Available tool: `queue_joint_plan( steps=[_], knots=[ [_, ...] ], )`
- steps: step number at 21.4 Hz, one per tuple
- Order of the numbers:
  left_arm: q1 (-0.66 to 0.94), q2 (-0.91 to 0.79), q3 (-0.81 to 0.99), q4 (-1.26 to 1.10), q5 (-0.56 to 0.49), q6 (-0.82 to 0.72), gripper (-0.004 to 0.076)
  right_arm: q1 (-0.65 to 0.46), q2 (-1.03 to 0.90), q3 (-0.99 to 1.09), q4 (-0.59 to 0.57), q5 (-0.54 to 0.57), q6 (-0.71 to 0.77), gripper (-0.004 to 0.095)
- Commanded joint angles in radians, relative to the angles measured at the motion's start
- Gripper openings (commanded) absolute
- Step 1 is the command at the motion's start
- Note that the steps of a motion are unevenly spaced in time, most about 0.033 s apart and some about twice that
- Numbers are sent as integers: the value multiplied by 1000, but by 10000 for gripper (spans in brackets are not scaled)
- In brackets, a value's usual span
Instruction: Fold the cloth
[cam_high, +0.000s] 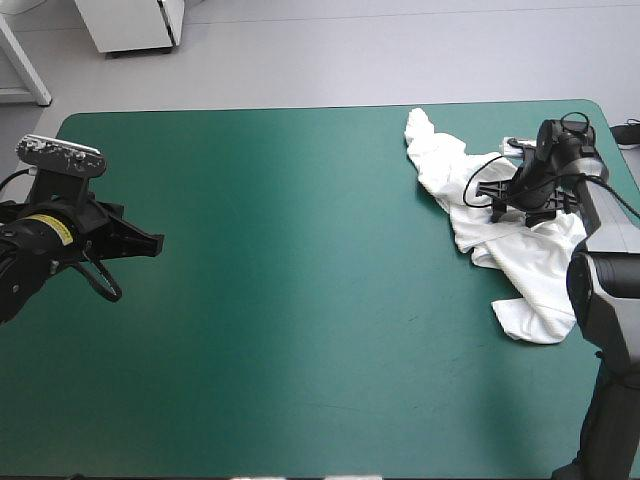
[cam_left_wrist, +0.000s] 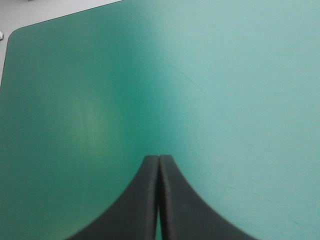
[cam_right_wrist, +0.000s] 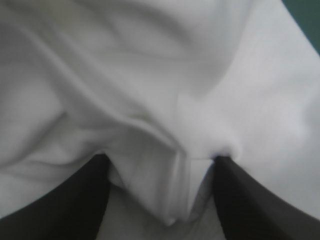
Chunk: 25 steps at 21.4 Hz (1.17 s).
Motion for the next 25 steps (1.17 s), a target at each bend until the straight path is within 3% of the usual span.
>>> queue_joint_plan(
  steps=[1,2,4,5,11,19,25],
  knots=[
    [0,-9,-24,9,-62,-2,-6,-6,-14,-31,4,-16,-11,566],
    [0,-9,-24,9,-62,-2,-6,-5,0,-31,6,-1,-11,528],
    [0,-9,-24,9,-62,-2,-6,2,26,-31,72,51,-52,203],
    [0,-9,-24,9,-62,-2,-6,16,29,-29,125,59,-99,-12],
    [0,-9,-24,9,-59,-2,-6,187,-28,-31,142,90,-72,-3],
    [0,-9,-24,9,-39,-6,-6,564,-140,-25,118,92,-50,-3],
    [0,-9,-24,9,-39,-6,-6,743,-162,51,131,92,-37,-3]
  ],
)
